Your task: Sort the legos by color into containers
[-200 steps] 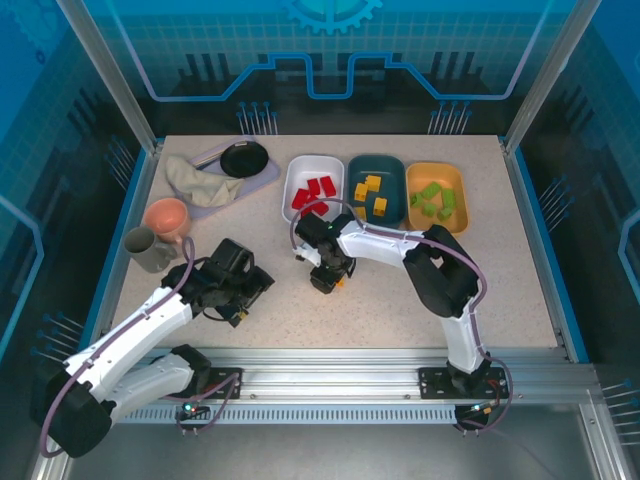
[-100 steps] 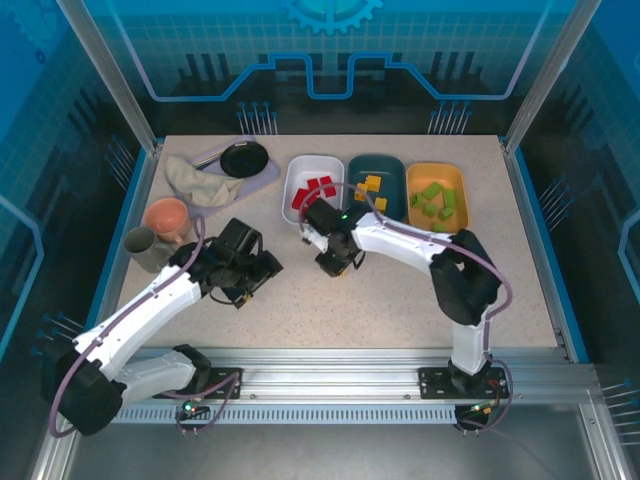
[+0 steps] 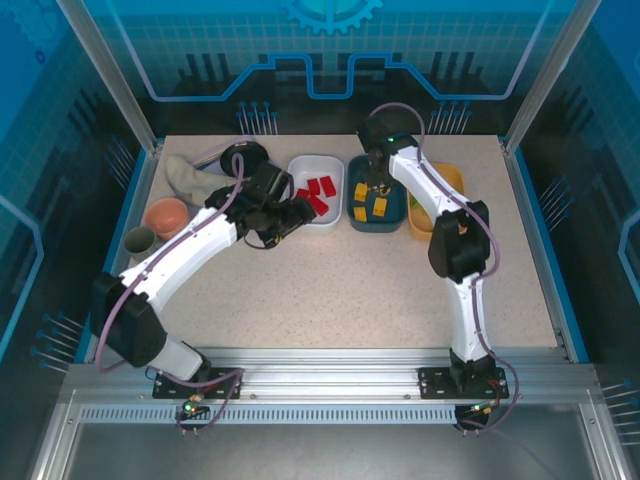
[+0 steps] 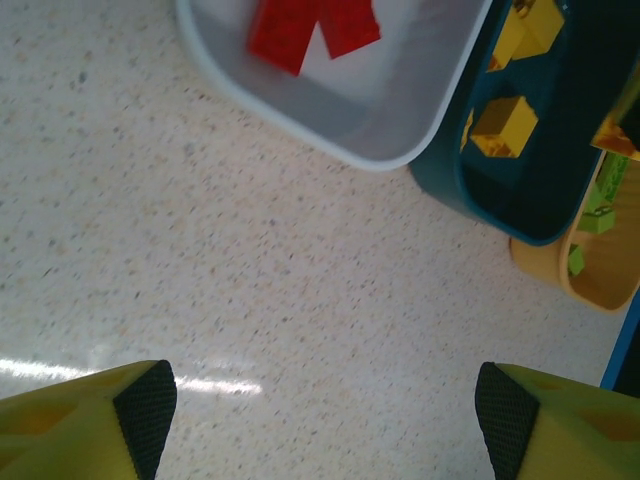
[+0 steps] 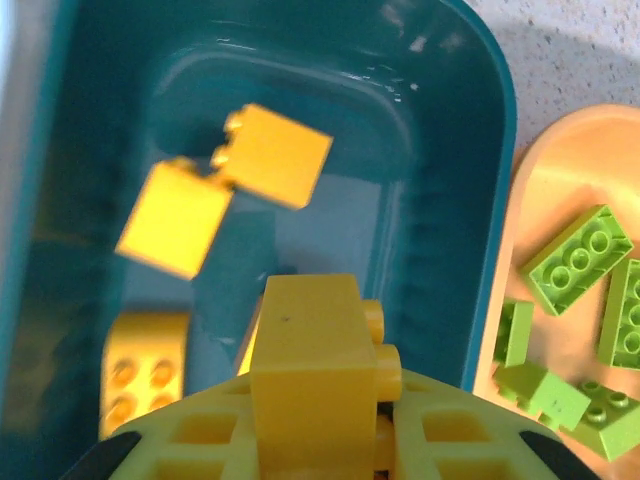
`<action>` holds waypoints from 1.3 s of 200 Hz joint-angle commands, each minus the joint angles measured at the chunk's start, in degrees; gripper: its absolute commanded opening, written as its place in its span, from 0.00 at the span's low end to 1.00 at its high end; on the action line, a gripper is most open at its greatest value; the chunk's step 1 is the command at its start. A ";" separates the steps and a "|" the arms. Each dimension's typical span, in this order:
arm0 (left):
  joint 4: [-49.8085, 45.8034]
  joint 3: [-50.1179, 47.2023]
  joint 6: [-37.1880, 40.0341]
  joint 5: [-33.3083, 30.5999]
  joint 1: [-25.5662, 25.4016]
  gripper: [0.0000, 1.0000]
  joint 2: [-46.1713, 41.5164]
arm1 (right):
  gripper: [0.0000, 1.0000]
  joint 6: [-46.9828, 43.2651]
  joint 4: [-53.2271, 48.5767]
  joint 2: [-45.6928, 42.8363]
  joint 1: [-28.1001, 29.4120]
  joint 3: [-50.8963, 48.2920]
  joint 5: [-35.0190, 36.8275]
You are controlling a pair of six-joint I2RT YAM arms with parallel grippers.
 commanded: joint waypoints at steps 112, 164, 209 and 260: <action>2.49 -3.64 4.80 1.49 4.80 0.99 -3.62 | 0.69 -1.90 -3.69 3.24 1.29 11.35 1.15; 0.91 -9.59 14.44 -0.57 5.45 0.99 -14.48 | 1.00 -2.66 24.64 -35.90 5.11 -35.43 -2.16; -4.57 -19.03 15.05 -23.04 5.44 0.99 -25.39 | 1.00 4.46 23.85 -55.05 5.96 -59.62 12.17; 29.20 -49.95 39.69 -36.28 6.30 0.99 -39.83 | 1.00 -9.65 64.51 -74.97 -2.44 -96.44 3.84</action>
